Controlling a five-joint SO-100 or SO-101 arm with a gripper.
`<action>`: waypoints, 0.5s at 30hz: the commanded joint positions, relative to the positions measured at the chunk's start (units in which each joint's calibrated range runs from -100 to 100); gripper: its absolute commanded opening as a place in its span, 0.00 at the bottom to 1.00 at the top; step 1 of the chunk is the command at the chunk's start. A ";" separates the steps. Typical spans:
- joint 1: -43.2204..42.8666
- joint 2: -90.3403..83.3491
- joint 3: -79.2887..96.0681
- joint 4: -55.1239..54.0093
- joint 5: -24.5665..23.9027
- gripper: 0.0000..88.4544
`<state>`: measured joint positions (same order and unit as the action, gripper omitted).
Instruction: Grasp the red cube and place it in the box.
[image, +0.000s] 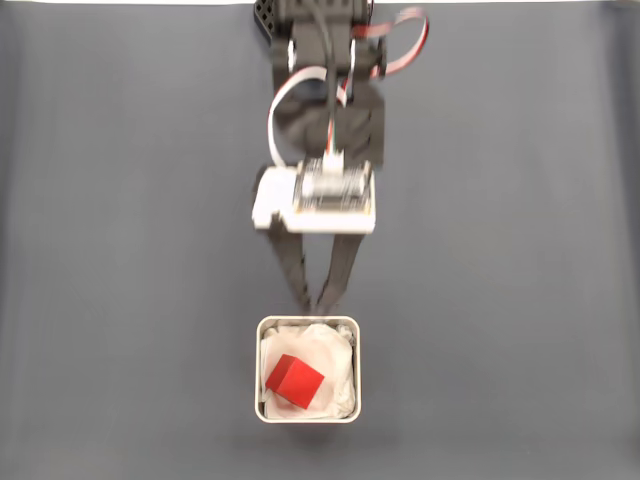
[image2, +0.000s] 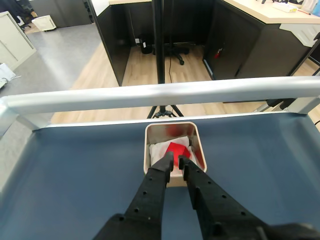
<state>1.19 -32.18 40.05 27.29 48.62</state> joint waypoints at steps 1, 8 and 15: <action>-1.33 -16.52 13.50 0.17 0.10 0.00; -1.47 -44.86 41.52 9.02 0.20 0.00; -0.19 -61.93 57.94 24.19 -0.05 0.00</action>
<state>-0.15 -88.10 94.30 46.14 48.23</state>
